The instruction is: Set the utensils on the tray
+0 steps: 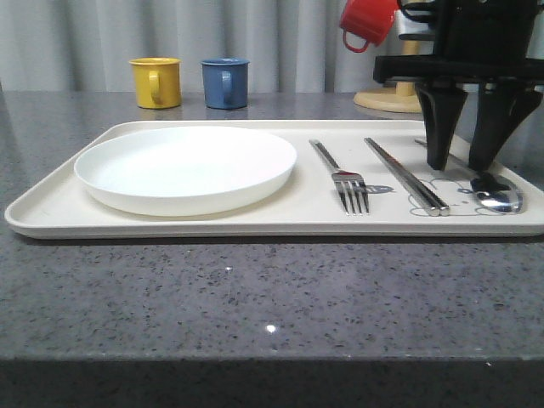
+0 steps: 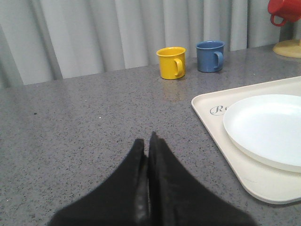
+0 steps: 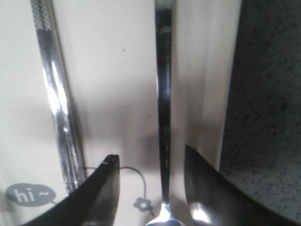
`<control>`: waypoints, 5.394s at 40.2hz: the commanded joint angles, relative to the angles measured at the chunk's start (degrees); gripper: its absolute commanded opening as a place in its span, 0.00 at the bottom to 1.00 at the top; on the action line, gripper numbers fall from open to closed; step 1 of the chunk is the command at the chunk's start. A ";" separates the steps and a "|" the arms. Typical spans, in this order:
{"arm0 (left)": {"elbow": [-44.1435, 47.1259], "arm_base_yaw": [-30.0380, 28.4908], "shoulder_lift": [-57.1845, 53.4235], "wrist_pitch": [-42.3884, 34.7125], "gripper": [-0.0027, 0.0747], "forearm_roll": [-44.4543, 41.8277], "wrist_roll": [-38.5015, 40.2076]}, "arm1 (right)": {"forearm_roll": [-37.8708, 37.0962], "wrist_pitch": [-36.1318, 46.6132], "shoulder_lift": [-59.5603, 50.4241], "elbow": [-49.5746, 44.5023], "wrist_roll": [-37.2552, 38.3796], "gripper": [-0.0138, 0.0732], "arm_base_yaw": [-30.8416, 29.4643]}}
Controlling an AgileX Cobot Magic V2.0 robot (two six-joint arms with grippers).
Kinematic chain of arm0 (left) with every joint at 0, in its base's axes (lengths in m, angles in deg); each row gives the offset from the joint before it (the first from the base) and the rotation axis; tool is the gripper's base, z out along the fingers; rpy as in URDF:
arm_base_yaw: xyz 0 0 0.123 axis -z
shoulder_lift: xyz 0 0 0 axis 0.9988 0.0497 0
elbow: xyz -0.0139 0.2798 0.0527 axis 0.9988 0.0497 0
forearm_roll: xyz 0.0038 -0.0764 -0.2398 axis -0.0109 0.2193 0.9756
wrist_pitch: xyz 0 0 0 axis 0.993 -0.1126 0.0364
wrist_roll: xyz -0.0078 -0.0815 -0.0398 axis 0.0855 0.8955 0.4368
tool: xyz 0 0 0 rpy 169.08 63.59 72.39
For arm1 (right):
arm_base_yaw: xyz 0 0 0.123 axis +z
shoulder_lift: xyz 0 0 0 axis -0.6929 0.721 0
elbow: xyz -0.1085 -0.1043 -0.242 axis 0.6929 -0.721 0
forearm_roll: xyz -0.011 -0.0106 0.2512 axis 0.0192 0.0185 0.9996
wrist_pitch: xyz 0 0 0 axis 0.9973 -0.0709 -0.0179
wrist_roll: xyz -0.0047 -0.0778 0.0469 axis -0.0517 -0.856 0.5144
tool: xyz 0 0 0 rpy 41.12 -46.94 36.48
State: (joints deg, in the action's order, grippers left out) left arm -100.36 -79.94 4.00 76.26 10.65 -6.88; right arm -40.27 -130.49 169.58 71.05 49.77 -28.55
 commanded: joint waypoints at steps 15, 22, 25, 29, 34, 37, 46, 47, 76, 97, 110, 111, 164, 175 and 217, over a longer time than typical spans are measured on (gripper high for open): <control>-1.58 0.48 0.73 -4.81 0.01 0.59 0.13 | -3.82 -5.18 -19.39 4.12 -4.64 0.17 -0.13; -1.58 0.48 0.73 -4.81 0.01 0.59 0.13 | -5.70 4.60 -27.83 -3.00 -5.54 0.08 -0.13; -1.58 0.48 0.73 -4.81 0.01 0.59 0.13 | -6.36 11.55 -33.26 -8.65 -5.87 0.08 -0.13; -1.58 0.48 0.73 -4.81 0.01 0.59 0.13 | -6.41 20.21 -40.64 -18.50 -7.88 0.08 -0.13; -1.58 0.48 0.73 -4.81 0.01 0.59 0.13 | -7.04 32.18 -51.12 -32.76 -8.27 0.08 -0.13; -1.58 0.48 0.73 -4.81 0.01 0.59 0.13 | -8.37 39.57 -57.25 -40.72 -8.27 0.08 -0.13; -1.58 0.48 0.73 -4.81 0.01 0.59 0.13 | -9.25 52.36 -77.53 -61.35 -8.27 0.08 -0.13; -1.58 0.48 0.73 -4.81 0.01 0.59 0.13 | -9.25 52.47 -79.32 -62.82 -8.27 0.08 -0.13; -1.58 0.48 0.73 -4.70 0.01 0.59 0.13 | -9.29 49.95 -95.97 -67.84 -8.27 0.08 -0.13; -0.86 0.48 0.52 -5.61 0.01 -0.39 0.13 | -9.29 49.95 -95.97 -67.84 -8.27 0.08 -0.13; 14.07 -3.05 -6.58 -18.64 0.01 1.05 0.13 | -9.29 49.95 -95.97 -67.84 -8.27 0.08 -0.13; 15.41 -3.05 -7.21 -19.52 0.01 1.21 0.13 | -9.29 49.95 -95.97 -67.84 -8.27 0.08 -0.13; 21.26 -3.05 -8.53 -21.06 0.01 3.84 0.13 | -10.01 50.23 -95.97 -68.17 -8.27 0.08 -0.13; 21.26 -3.05 -8.53 -21.06 0.01 3.84 0.13 | -0.38 60.72 -98.45 -78.44 -17.72 0.08 -7.99; 21.26 -3.05 -8.53 -21.14 0.01 3.84 0.13 | 4.45 61.96 -105.20 -90.15 -18.98 0.08 -16.52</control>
State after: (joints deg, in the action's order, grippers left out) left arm -78.86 -82.85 -3.21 59.49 13.85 -6.88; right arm -36.15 -72.73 65.31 -19.12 31.48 -44.58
